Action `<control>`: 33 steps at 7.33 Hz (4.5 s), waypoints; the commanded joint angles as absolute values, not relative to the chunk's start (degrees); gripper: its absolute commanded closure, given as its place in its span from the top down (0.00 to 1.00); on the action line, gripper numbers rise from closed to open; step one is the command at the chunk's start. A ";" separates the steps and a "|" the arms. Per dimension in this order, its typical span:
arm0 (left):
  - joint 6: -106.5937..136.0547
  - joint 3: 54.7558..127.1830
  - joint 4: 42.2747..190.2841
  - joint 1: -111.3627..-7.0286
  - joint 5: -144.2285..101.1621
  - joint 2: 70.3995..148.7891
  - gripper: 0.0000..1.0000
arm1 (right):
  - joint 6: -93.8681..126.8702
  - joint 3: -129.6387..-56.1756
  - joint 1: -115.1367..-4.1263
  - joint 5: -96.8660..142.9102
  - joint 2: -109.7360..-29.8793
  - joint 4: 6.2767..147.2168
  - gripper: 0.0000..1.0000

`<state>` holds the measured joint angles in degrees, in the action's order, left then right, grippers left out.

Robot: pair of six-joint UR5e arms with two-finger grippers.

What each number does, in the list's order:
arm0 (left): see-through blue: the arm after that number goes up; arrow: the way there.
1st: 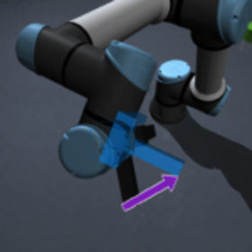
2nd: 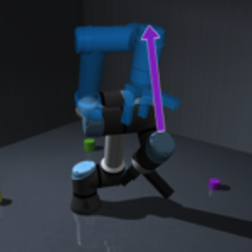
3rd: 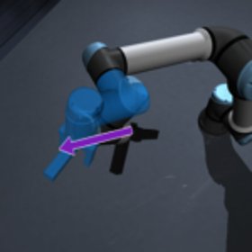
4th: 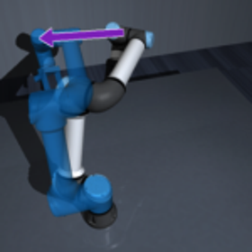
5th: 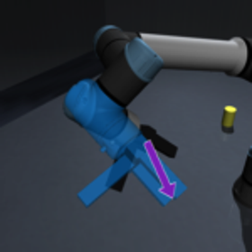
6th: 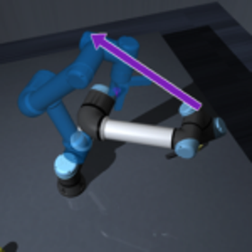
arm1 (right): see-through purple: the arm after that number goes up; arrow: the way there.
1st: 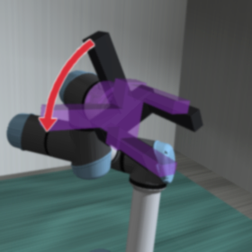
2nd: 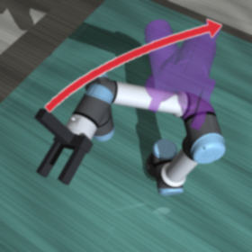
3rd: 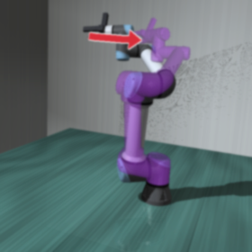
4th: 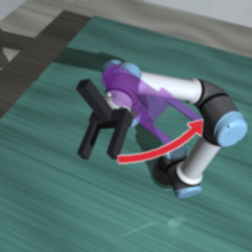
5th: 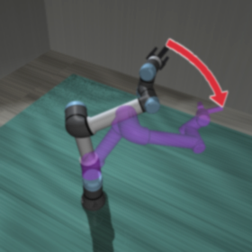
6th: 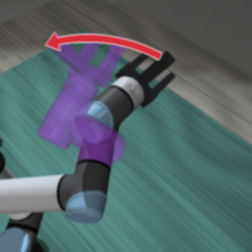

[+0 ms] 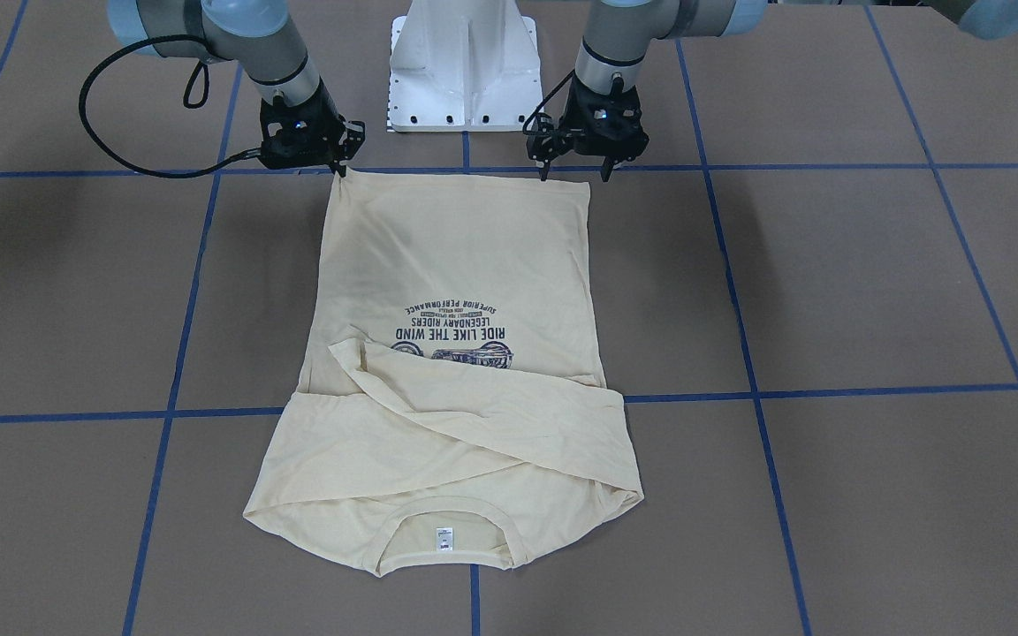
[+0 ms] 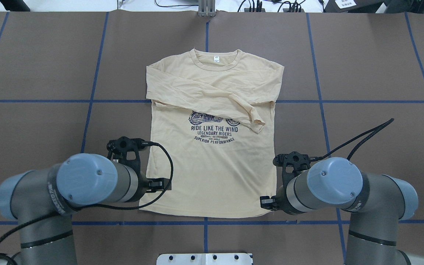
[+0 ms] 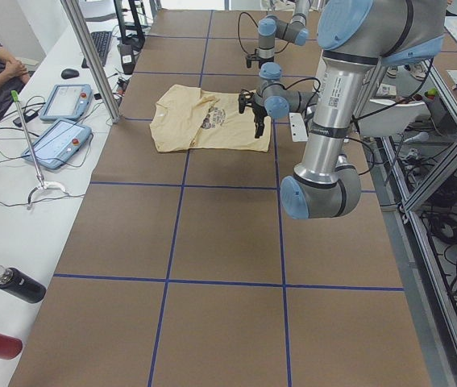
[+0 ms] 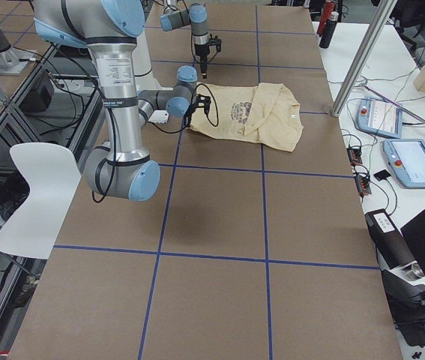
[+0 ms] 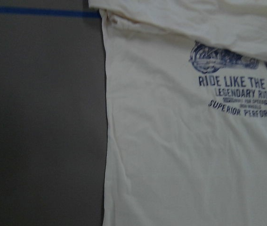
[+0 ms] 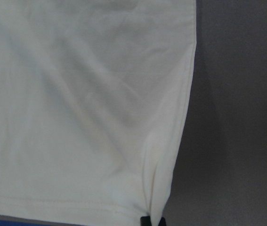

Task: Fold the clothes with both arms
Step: 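Release the sleeve and move both grippers to the hem corners nearest the robot, then grasp both hem corners with the left and right grippers, then lift the hem with both grippers and lay it over onto the collar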

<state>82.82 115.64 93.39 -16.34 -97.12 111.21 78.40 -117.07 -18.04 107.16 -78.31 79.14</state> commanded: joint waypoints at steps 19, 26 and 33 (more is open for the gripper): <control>85.17 110.56 90.19 -13.98 -96.68 111.18 0.15 | 78.31 -119.18 -23.11 111.00 -78.57 79.19 0.00; 85.25 126.27 78.60 -14.24 -100.17 111.18 0.00 | 78.31 -124.17 -27.07 119.35 -81.64 79.28 0.00; 85.25 134.65 69.35 -13.62 -104.59 110.91 0.00 | 78.31 -127.80 -26.36 133.24 -85.43 79.19 0.00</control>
<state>85.33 134.48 69.85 -13.78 -104.26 110.51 78.38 -128.06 -26.16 132.63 -85.63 79.26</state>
